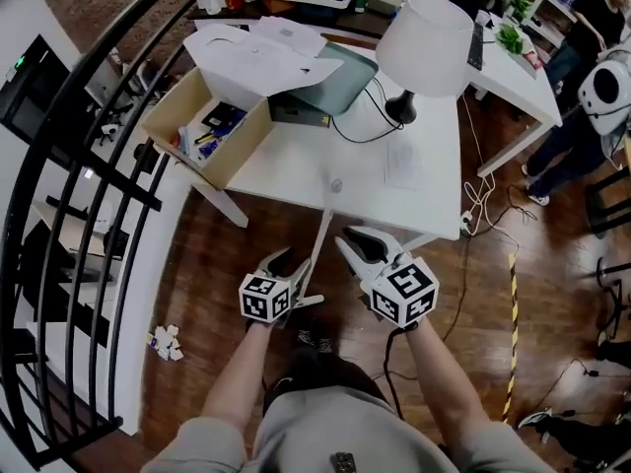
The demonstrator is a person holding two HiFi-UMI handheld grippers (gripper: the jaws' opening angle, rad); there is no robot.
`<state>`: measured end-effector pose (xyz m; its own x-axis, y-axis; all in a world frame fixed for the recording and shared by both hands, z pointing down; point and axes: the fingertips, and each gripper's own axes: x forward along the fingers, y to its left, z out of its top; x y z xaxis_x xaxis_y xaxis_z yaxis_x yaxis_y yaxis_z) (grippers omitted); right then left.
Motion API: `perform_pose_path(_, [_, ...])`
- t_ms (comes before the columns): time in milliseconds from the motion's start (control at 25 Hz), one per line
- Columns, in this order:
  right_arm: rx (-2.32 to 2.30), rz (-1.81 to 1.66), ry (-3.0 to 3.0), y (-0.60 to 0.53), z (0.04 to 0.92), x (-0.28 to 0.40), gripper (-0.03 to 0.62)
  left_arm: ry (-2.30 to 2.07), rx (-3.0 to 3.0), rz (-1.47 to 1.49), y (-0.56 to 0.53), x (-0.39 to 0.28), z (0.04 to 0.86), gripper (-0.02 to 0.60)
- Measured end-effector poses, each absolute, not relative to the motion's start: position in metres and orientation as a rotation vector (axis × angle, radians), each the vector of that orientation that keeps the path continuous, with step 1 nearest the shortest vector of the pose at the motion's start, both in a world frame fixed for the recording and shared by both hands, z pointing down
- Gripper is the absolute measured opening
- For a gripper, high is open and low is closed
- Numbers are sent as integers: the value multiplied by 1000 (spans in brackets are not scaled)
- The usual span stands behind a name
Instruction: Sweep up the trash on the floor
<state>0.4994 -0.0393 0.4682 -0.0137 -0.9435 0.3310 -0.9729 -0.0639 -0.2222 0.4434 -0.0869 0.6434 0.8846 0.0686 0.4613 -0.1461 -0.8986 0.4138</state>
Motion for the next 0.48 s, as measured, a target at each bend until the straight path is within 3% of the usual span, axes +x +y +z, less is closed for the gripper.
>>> perform_pose_path(240, [1964,574,-2323,-69,435,409,45,-300,2679,513,-106,349,565,5])
perform_pose_path(360, [1837,552,-2447,-91,424,356,1,-381,2715,404,-122,303,520,5])
perform_pose_path(480, [1678,532,-2605,-115,408,287,0,-524,2756,319,-138,240,477,5])
